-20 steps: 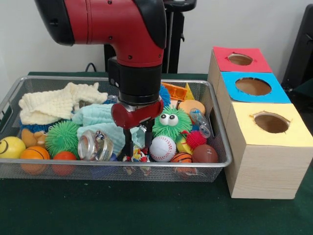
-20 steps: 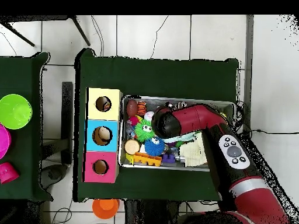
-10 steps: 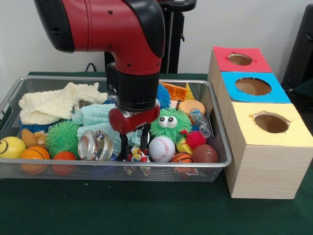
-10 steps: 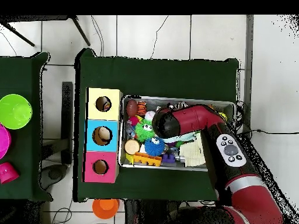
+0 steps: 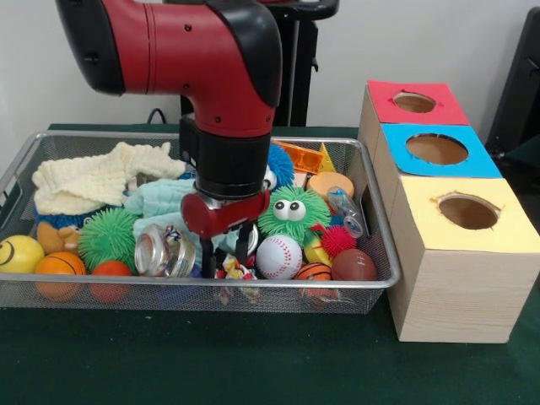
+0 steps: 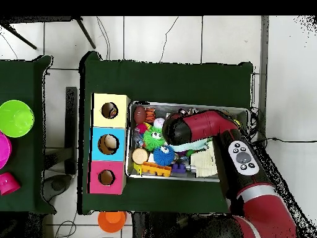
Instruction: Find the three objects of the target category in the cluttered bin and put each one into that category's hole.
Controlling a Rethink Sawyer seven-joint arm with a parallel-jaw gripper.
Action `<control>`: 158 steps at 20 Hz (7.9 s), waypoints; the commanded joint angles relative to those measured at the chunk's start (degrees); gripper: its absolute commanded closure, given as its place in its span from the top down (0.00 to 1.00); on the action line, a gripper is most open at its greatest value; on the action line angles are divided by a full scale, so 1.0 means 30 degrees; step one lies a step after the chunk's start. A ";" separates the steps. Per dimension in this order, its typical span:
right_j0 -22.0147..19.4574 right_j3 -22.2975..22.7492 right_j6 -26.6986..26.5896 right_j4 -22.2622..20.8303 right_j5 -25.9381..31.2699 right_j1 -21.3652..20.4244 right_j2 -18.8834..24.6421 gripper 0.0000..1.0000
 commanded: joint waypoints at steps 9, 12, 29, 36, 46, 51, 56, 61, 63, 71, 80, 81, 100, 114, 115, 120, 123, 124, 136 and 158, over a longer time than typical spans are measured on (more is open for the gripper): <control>-0.1328 -0.0335 -0.1232 -0.0007 0.0647 0.3080 0.0825 1.00; -0.1583 -0.0031 -0.1468 -0.0255 0.0079 0.3023 0.1182 1.00; -0.1623 0.0087 -0.1161 -0.0889 -0.0873 0.2671 0.1495 0.00; -0.1299 -0.0064 -0.1197 -0.0532 -0.0090 0.2172 0.1552 0.00; -0.1326 -0.0075 -0.1161 -0.0445 -0.0205 0.2219 0.1697 1.00; -0.1721 0.0091 -0.1299 0.0050 -0.0108 0.2324 0.2233 1.00; -0.2791 0.0836 -0.1766 0.0942 -0.0184 0.2677 0.3765 1.00; -0.3593 0.1677 -0.1755 0.1394 -0.0141 0.2416 0.5005 1.00; -0.3618 0.1584 -0.1729 0.1210 -0.0103 0.2394 0.5041 1.00; -0.3751 0.1671 -0.1515 0.0562 -0.0411 0.2023 0.5144 1.00; -0.4421 0.2391 -0.0059 0.0162 -0.3002 0.1950 0.5895 1.00; -0.4466 0.2384 0.0038 0.0144 -0.3199 0.1949 0.5941 1.00; -0.3908 0.2351 -0.0044 -0.0049 -0.3074 0.2075 0.5295 0.00; -0.4548 0.8035 0.0729 0.3994 0.0618 -0.7033 0.6575 0.00; -0.4384 0.8095 0.0852 0.4259 0.0740 -0.7257 0.6524 0.00; -0.2498 0.7364 0.2449 0.5180 0.0647 -0.7360 0.5408 0.00; -0.1623 0.6622 0.3331 0.5883 0.0119 -0.6781 0.4995 0.00; -0.1353 0.6370 0.3488 0.5999 -0.0129 -0.6487 0.4790 0.00; 0.2286 0.4573 0.4882 0.7588 -0.0602 -0.6048 0.1943 0.00; 0.4679 0.4200 0.4528 0.7651 -0.3302 -0.4436 -0.1259 0.00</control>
